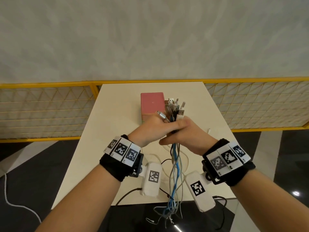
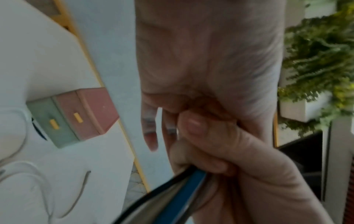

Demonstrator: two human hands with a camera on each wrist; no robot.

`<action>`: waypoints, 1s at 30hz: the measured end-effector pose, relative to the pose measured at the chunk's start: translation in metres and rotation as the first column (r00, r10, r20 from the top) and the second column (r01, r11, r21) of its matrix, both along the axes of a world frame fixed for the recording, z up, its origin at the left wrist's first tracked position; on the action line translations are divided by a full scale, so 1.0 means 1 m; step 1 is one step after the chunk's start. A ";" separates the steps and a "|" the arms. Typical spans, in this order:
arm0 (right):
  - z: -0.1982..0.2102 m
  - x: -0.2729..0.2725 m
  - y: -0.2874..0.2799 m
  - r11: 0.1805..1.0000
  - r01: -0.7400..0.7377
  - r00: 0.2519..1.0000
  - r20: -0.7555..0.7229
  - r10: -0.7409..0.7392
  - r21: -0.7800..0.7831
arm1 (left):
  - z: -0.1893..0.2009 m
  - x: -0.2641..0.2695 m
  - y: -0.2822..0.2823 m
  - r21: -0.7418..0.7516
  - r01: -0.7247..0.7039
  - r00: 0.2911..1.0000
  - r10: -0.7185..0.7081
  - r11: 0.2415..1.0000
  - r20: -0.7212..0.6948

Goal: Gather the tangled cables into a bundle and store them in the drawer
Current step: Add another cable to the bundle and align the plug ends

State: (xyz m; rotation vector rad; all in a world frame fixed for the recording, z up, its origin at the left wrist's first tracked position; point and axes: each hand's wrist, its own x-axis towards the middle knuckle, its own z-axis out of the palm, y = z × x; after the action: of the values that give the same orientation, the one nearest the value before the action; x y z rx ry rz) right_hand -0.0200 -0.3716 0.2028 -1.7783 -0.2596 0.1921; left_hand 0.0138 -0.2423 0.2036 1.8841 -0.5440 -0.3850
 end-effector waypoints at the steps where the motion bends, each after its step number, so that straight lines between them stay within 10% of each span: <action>1: 0.000 0.000 0.001 1.000 -0.013 1.000 -0.007 0.013 -0.002 | 0.000 0.000 -0.001 0.017 -0.026 0.999 0.025 1.000 0.048; 12: -0.018 0.019 0.007 0.989 -0.102 0.995 -0.016 0.101 -0.104 | 0.003 0.001 -0.004 -0.203 -0.228 0.951 0.262 0.952 0.164; 18: -0.114 0.006 0.003 0.905 -0.301 0.933 -0.287 0.214 -0.302 | 0.030 0.025 0.019 -0.602 -0.376 0.920 0.361 0.704 -0.152; 24: -0.158 0.010 -0.020 0.668 -0.624 0.746 -0.562 0.356 -0.406 | 0.020 0.038 0.045 -0.429 -0.486 0.871 0.460 0.761 -0.171; 30: -0.164 0.065 -0.065 0.852 -0.124 0.961 -0.275 -0.024 -0.508 | -0.005 0.038 0.046 -0.272 -0.551 0.834 0.508 0.789 -0.215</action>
State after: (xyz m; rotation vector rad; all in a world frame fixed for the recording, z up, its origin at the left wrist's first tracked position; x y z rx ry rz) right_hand 0.0451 -0.4371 0.0384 -2.2568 -0.0523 0.5890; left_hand 0.0522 -0.1965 0.1984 1.5885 0.0336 -0.0345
